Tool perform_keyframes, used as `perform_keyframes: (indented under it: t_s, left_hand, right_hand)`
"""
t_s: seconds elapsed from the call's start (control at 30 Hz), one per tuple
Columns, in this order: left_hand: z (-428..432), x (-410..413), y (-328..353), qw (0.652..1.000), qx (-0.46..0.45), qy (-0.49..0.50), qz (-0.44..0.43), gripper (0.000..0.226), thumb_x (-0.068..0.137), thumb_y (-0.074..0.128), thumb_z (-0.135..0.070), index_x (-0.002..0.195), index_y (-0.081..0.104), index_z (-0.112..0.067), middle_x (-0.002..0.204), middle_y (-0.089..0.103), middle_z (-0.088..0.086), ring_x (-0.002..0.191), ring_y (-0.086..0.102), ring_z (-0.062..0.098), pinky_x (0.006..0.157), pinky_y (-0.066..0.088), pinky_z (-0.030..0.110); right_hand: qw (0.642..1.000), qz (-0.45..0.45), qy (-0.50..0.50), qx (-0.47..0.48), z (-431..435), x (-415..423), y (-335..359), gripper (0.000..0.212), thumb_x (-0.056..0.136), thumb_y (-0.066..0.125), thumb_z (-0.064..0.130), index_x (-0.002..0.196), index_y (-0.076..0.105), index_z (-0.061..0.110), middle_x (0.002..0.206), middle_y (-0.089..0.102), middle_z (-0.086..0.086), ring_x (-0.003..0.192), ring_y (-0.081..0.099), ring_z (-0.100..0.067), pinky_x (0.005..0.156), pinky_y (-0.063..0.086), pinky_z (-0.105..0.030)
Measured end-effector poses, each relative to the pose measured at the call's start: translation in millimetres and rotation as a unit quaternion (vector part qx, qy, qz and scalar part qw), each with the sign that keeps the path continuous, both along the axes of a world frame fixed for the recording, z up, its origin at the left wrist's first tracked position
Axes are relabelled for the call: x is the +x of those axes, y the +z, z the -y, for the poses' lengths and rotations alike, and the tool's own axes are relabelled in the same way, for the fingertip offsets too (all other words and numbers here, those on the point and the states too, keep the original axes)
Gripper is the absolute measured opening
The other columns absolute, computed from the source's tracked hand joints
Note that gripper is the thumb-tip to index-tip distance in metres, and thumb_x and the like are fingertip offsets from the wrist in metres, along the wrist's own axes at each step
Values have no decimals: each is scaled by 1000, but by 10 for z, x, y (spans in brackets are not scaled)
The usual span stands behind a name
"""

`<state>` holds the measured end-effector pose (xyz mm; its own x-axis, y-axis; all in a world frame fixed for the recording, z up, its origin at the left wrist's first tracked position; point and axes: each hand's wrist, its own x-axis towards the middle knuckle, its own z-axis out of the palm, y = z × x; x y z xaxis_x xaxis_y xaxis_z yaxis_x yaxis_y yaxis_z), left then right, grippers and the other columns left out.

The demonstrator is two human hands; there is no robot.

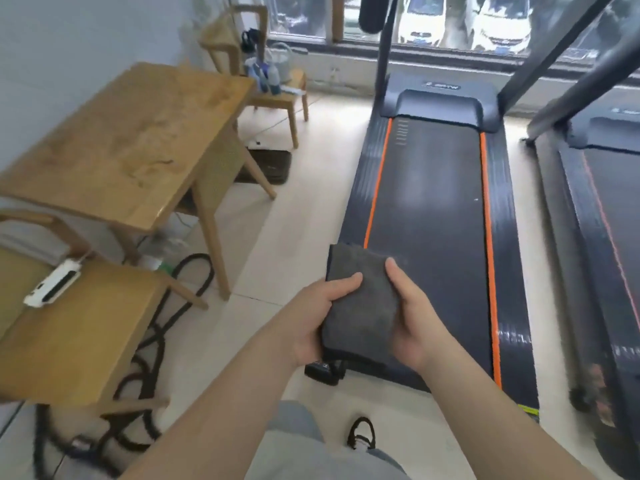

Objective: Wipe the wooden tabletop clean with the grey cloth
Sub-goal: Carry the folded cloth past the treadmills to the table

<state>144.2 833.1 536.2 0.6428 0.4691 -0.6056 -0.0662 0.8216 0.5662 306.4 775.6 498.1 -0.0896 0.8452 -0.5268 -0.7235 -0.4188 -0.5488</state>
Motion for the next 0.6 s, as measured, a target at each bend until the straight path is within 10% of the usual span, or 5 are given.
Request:
perform_keyframes:
  t_s: [0.17,0.33,0.6]
  left_hand:
    - [-378,-363,-29,983,159,43,-86,35,86,65,-9,121,71,-9,118,74,18,113,70,34,100,56,46]
    - [-928,-975,-95,931,265,132,-212,26,83,68,-6,96,76,-28,93,79,1,89,76,18,72,61,32]
    - [-2194,-2175,-397,927,219,182,-244,36,66,90,-46,95,77,-27,96,80,-4,90,76,15,83,63,44]
  right_hand:
    - [995,17,101,-18,-498,-328,-7,61,84,83,39,136,67,11,139,64,-20,128,62,-38,100,55,-50]
    - [988,29,144,-50,-1214,-832,28,39,95,69,37,125,75,12,134,69,-16,123,66,-34,106,52,-49]
    - [984,65,164,-22,-2700,-1840,131,45,97,69,28,138,64,10,135,67,-18,124,65,-37,107,50,-54]
